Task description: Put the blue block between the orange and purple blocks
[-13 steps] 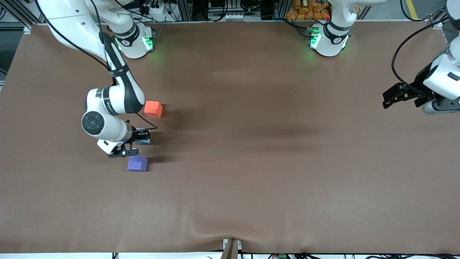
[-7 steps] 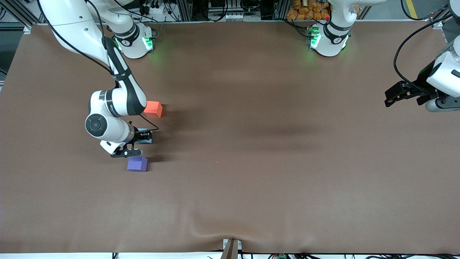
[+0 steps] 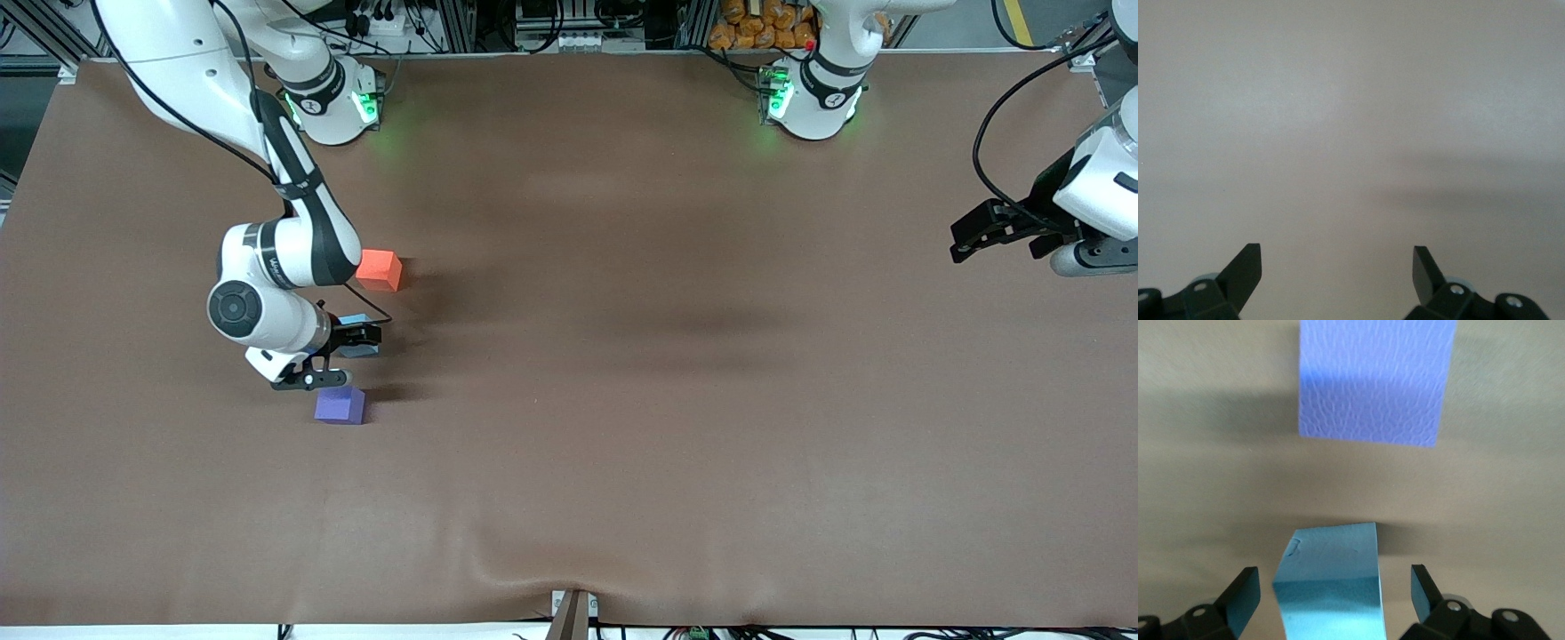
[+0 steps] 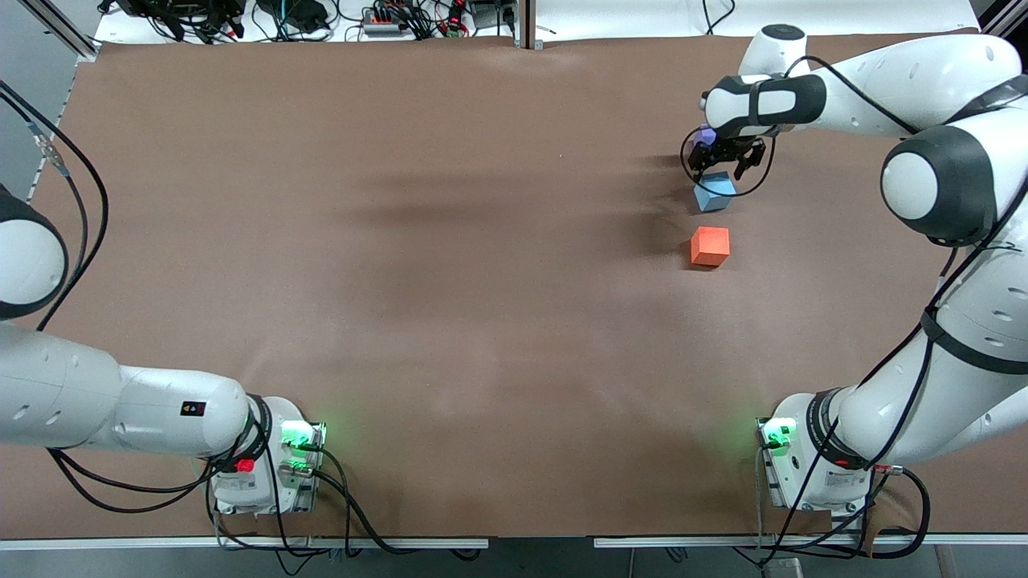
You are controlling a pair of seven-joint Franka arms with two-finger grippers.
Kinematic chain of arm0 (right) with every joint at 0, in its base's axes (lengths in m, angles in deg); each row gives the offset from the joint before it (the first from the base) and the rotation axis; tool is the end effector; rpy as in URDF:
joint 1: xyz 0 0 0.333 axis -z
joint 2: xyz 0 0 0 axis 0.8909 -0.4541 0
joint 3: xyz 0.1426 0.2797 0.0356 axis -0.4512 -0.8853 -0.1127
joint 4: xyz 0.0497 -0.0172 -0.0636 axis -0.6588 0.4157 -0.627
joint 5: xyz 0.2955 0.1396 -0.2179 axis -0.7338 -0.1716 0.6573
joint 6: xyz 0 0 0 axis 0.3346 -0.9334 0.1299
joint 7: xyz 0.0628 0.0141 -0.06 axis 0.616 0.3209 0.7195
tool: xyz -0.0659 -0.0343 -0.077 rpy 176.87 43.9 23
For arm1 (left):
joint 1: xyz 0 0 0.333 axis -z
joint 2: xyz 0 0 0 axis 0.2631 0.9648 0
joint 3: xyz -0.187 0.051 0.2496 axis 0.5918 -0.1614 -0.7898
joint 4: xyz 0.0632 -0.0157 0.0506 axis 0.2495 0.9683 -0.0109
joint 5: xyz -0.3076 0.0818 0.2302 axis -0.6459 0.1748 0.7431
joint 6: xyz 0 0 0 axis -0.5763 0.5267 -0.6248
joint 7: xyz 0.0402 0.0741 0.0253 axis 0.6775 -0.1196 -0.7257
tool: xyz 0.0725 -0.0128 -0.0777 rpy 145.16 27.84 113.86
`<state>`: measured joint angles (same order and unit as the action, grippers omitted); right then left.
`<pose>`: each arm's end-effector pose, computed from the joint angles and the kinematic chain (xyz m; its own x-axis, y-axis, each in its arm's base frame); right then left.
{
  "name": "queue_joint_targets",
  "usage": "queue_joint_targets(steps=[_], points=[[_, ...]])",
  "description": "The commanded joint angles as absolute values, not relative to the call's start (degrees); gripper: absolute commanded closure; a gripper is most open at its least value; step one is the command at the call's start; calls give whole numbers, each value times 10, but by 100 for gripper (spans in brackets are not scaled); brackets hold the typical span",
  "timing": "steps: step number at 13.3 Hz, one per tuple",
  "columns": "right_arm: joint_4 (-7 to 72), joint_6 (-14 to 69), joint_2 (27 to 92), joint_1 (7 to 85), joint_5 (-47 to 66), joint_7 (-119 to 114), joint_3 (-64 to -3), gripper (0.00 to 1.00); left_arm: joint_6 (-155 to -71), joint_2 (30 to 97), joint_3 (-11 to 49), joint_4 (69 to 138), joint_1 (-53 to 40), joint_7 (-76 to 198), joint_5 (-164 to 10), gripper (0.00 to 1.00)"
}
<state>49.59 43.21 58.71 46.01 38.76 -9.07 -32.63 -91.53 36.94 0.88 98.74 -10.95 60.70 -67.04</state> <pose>0.5766 0.1106 0.2247 0.9855 0.0691 -0.1547 0.0646 -0.9973 -0.0339 0.5558 -0.0386 0.6035 0.9985 0.0443 0.0306 0.0448 -0.9989 -0.0148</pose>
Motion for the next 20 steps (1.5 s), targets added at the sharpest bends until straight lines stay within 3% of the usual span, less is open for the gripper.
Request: queue_joint_targets(steps=[1, 7, 14, 20], points=[[499, 383, 659, 488, 383, -77, -328, 0, -907, 358, 13, 991, -113, 605, -668, 0], [474, 268, 771, 568, 391, -15, -325, 0, -906, 358, 13, 991, -113, 605, -669, 0], [319, 45, 821, 628, 466, -3, -325, 0, -905, 358, 13, 991, -114, 605, -669, 0], [299, 36, 871, 630, 471, 23, -327, 0, -905, 358, 13, 991, -114, 605, -669, 0]])
